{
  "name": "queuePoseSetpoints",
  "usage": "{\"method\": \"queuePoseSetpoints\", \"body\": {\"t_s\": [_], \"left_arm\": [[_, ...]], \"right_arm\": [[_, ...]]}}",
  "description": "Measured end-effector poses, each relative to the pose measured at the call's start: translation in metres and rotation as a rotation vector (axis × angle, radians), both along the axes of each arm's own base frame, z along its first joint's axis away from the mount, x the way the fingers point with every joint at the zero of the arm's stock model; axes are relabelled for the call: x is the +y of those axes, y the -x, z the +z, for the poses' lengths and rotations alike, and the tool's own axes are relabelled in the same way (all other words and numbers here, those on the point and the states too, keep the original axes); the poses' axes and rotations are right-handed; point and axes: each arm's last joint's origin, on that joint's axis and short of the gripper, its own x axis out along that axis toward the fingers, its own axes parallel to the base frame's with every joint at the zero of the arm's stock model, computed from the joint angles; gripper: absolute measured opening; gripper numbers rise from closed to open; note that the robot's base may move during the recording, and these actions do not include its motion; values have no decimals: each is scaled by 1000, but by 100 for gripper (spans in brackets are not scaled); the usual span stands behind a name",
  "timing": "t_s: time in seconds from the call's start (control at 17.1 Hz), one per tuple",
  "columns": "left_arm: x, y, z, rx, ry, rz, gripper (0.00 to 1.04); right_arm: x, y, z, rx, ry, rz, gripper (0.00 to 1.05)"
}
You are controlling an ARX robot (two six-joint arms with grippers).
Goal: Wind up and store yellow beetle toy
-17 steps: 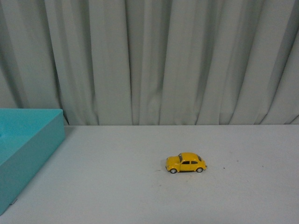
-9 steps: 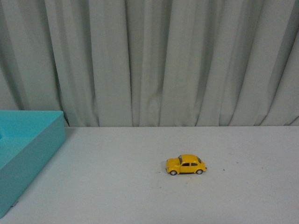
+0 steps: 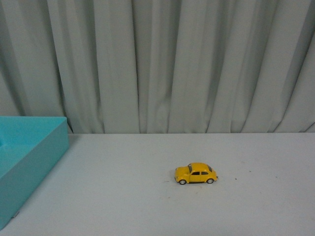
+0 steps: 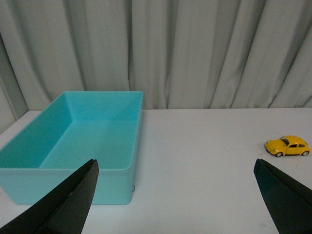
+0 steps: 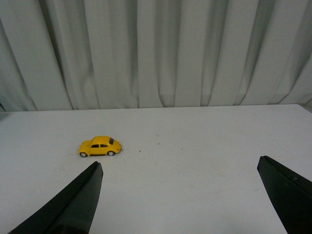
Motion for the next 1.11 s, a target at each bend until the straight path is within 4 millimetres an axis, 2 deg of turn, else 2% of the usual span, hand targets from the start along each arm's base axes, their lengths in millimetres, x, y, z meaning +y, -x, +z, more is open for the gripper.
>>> {"method": "queuePoseSetpoints", "body": {"t_s": [1.11], "left_arm": [[0,0,0,1,0,0,98]], "right_arm": [[0,0,0,0,0,0,98]]}}
